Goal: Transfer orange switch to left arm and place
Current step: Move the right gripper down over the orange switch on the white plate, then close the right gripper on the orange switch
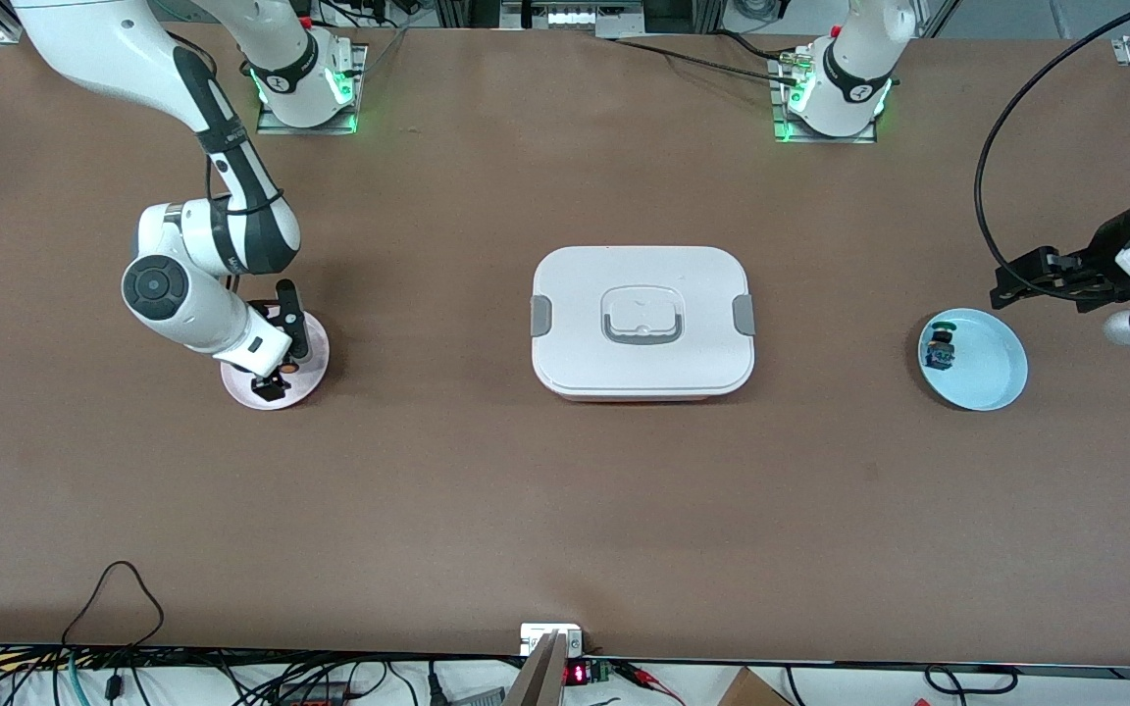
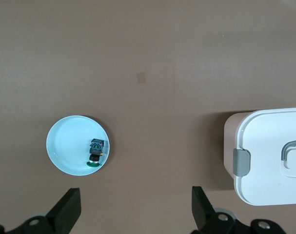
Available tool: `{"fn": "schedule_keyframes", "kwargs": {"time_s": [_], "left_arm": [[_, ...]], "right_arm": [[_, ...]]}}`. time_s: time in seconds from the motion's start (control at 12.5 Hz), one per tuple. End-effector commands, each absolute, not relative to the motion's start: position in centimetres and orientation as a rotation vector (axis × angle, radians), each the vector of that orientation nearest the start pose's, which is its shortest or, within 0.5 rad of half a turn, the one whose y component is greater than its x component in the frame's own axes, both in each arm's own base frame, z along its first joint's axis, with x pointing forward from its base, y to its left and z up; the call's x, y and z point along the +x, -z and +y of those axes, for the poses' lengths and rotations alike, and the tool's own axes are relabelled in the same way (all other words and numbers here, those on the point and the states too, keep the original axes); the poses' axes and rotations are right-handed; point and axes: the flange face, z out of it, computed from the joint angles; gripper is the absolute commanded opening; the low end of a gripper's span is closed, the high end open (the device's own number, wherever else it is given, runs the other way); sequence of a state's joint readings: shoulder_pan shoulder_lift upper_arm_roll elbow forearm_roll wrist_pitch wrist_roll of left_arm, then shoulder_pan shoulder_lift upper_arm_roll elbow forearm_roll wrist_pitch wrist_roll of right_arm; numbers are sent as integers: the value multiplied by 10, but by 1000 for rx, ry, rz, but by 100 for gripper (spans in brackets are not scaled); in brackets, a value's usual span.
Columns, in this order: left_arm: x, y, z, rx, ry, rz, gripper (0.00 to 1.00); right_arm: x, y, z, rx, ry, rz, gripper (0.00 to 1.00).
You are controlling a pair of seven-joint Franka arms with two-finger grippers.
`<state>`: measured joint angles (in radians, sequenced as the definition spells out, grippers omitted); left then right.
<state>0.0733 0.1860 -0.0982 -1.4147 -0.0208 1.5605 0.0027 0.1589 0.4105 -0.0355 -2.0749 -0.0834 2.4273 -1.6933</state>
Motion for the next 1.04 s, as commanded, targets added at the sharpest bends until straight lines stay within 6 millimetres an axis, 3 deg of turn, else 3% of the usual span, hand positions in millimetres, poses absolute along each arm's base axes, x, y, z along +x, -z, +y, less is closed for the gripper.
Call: {"fn": "schedule_keyframes", "kwargs": {"time_s": [0.0,0.16,0.72,0.96], "left_arm": [[606,-596,-20,-3136,-51,96,100],[605,-595,-17,-3137,-53,84,100],[602,-609,-3,-3151,-6,37,100],[601,-611,-9,-3150,-10,53,100]], "right_arm": [[567,-215,62,1839,114,2542,100],[561,-210,51,1860,119,2532,100],[556,-203,56,1856,100,2526,100],[555,-201,56,1864,102,2521,100]]}}
